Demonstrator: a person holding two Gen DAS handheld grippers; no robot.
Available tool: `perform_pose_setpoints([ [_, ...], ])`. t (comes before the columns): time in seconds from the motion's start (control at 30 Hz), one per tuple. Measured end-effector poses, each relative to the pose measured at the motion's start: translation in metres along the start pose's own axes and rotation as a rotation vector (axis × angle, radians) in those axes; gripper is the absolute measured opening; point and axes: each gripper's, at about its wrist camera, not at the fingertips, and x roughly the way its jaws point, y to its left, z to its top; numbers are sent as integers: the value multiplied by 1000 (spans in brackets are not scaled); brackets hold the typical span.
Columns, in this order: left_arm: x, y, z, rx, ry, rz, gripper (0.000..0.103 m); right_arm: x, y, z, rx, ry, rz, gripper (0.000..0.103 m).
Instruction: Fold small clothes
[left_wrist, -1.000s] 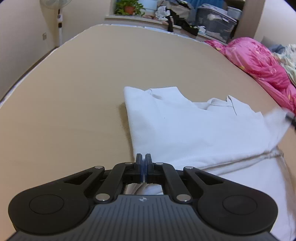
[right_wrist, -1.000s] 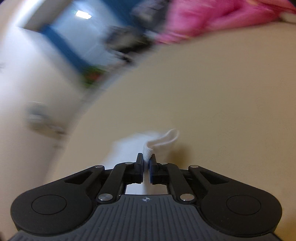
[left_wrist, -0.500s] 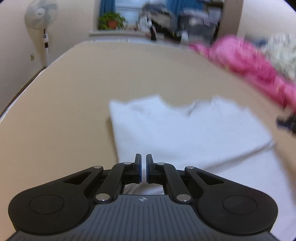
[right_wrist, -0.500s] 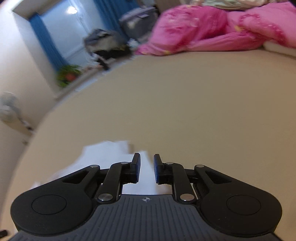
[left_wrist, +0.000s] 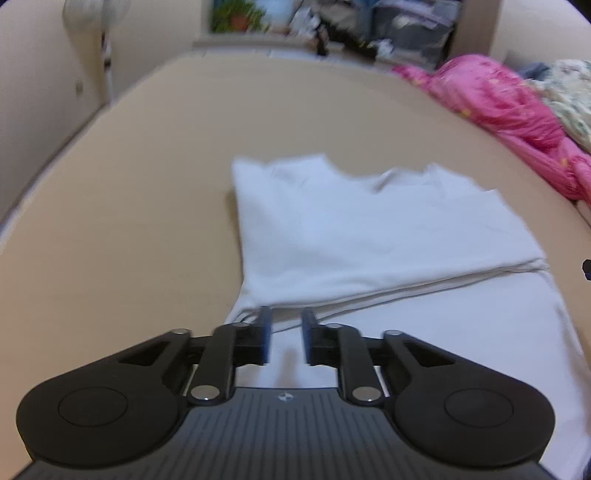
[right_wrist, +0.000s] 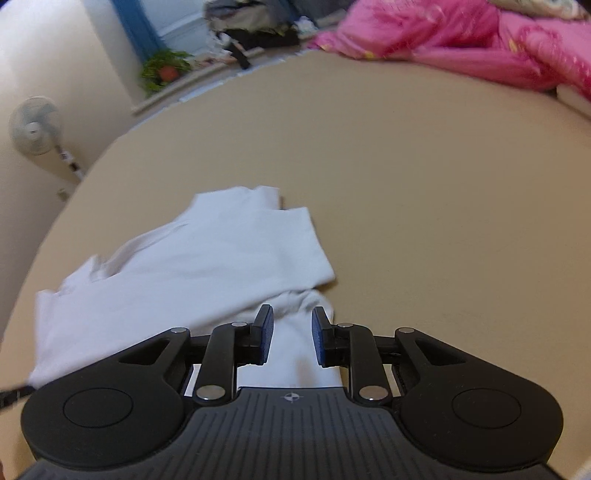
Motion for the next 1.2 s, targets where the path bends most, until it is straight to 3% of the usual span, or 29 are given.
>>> perform_pose_setpoints([
  [0.07, -32, -11, -6, 50, -29, -4, 26, -29, -2, -6, -3, -19, 28, 36],
  [0.17, -79, -24, -30, 81, -32, 5, 30, -69, -9, -19, 6, -39, 71, 37],
  [0.23, -106, -24, -48, 32, -20, 11, 35, -94, -17, -29, 9, -56, 92, 37],
  [0.33, -138, -20, -85, -99, 5, -12, 35, -123, -34, -51, 12, -76, 108, 37],
  [0.43, -153, -18, -121, -154, 36, 8, 35, -126, -58, -72, 40, -31, 69, 37],
  [0.5, -151, -19, -142, -171, 103, 39, 35, -125, -72, -80, 74, 3, 21, 37],
  [0.6, -150, -10, -161, -268, 172, -16, 35, -119, -90, -82, 86, 40, 16, 37],
  [0.87, -138, 16, -176, -397, 265, -22, 35, -94, -99, -97, 145, 249, 51, 38],
  [1.03, -134, 28, -181, -406, 294, 8, 35, -79, -94, -107, 101, 350, 6, 38],
  [1.2, -128, 23, -186, -378, 338, 25, 35, -71, -90, -115, 79, 399, -9, 38],
])
